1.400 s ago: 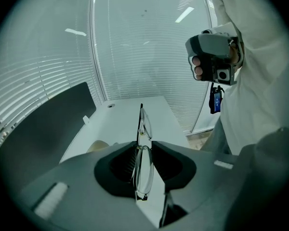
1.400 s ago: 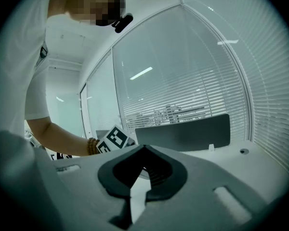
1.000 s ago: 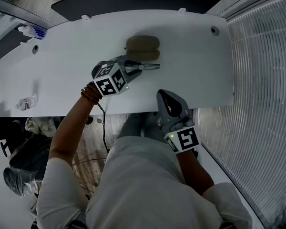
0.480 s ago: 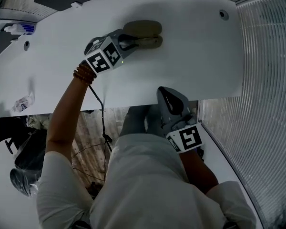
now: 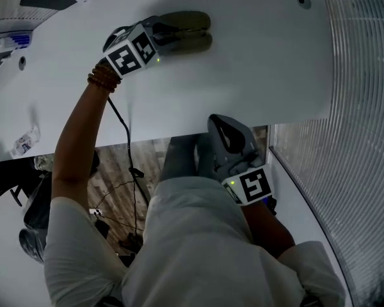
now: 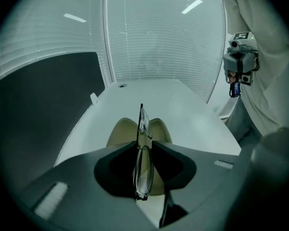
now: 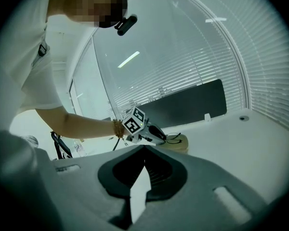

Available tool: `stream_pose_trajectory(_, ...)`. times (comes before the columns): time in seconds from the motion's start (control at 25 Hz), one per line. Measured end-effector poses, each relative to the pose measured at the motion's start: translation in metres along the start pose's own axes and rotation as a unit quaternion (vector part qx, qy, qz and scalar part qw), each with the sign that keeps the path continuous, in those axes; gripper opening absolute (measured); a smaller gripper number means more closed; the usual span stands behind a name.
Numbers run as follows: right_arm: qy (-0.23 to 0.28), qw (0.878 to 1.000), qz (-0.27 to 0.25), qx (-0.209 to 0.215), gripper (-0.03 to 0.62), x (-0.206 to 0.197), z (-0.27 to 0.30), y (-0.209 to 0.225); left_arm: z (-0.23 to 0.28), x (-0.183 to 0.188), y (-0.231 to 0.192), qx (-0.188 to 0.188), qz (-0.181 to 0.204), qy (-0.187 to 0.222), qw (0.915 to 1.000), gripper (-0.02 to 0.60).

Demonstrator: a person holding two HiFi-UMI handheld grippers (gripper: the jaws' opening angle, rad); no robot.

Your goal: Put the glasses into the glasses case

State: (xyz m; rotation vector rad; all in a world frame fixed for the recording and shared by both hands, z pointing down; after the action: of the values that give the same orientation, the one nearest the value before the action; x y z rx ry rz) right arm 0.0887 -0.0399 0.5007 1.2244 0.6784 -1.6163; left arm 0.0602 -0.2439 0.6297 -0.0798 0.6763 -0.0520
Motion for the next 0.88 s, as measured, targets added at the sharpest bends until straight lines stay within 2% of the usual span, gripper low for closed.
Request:
stream_pose_trajectory(0.52,-0.012,1.000,0.020,-0.001,0.002,-0.022,-0.001,0.007,0.035,-0.023,-0.006,-0.015,-0.004,-0.032,0.9994,0.104)
stream_pose_trajectory(0.88,-0.016,1.000,0.027,0.000,0.002,-0.028,-0.002,0.009,0.044,-0.029,-0.007,-0.018,-0.011,-0.035,0.9992,0.114)
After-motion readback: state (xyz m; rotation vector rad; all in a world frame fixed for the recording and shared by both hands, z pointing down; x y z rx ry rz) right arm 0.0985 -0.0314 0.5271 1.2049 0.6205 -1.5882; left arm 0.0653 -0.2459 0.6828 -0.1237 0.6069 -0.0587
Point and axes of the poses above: the fingertips, and each gripper's own axes: z forward along the fingers, y to its right, x out of its top, the point moved 2 cm from there along -z, backward along the fingers, and after that the axes turned 13 degrees about -z, right-handed, at the moved point
